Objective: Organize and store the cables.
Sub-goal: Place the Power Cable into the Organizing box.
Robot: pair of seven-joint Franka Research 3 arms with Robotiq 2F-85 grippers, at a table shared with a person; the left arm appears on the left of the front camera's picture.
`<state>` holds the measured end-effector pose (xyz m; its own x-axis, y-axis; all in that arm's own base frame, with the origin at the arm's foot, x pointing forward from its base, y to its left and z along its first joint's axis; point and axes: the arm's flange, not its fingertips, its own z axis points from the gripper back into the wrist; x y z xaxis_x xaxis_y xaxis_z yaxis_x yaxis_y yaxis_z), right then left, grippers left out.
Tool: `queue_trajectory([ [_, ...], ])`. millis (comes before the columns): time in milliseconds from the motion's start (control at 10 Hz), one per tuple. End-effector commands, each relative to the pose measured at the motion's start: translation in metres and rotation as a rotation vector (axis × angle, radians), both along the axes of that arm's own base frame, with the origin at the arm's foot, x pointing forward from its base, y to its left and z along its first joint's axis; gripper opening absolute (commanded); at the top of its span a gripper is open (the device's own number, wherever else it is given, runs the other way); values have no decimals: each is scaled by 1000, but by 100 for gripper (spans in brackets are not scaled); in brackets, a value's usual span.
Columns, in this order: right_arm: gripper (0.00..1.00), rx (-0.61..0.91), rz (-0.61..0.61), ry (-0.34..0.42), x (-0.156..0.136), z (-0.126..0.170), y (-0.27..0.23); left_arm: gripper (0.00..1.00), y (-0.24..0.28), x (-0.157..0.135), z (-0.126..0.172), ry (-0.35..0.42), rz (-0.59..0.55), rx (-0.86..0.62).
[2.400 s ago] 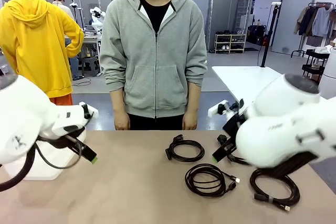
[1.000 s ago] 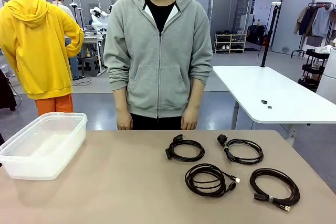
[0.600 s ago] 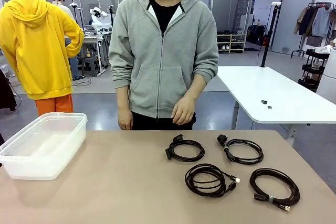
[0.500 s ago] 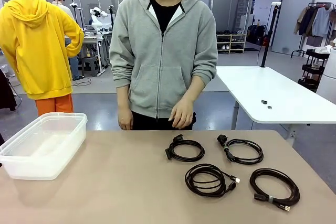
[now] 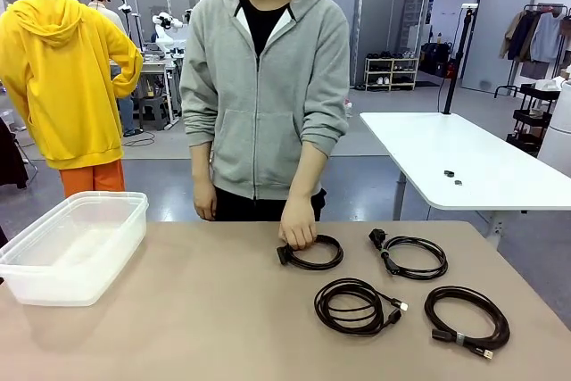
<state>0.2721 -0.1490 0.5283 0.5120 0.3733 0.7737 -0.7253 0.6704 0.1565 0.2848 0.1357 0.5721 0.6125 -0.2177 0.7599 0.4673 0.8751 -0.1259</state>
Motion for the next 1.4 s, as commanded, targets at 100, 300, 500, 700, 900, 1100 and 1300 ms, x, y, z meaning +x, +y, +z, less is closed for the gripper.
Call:
queue_trajectory([
  [100, 100, 4, 18, -15, -1, 1, 0, 100, -1, 0, 1, -3, -5, 1],
  [300, 100, 4, 18, -15, -1, 1, 0, 100, -1, 0, 1, -3, -5, 1],
  [500, 100, 4, 18, -15, -1, 1, 0, 100, -1, 0, 1, -3, -5, 1],
  [700, 100, 4, 18, -15, -1, 1, 0, 100, -1, 0, 1, -3, -5, 1],
  [900, 100, 4, 18, -15, -1, 1, 0, 100, -1, 0, 1, -3, -5, 1],
  [1100, 100, 1, 2, -2, 0, 0, 1, 100, -1, 0, 1, -3, -5, 1],
  [1300, 100, -65, -5, 77, 43, 13, 55, 100, -1, 0, 1, -3, -5, 1],
])
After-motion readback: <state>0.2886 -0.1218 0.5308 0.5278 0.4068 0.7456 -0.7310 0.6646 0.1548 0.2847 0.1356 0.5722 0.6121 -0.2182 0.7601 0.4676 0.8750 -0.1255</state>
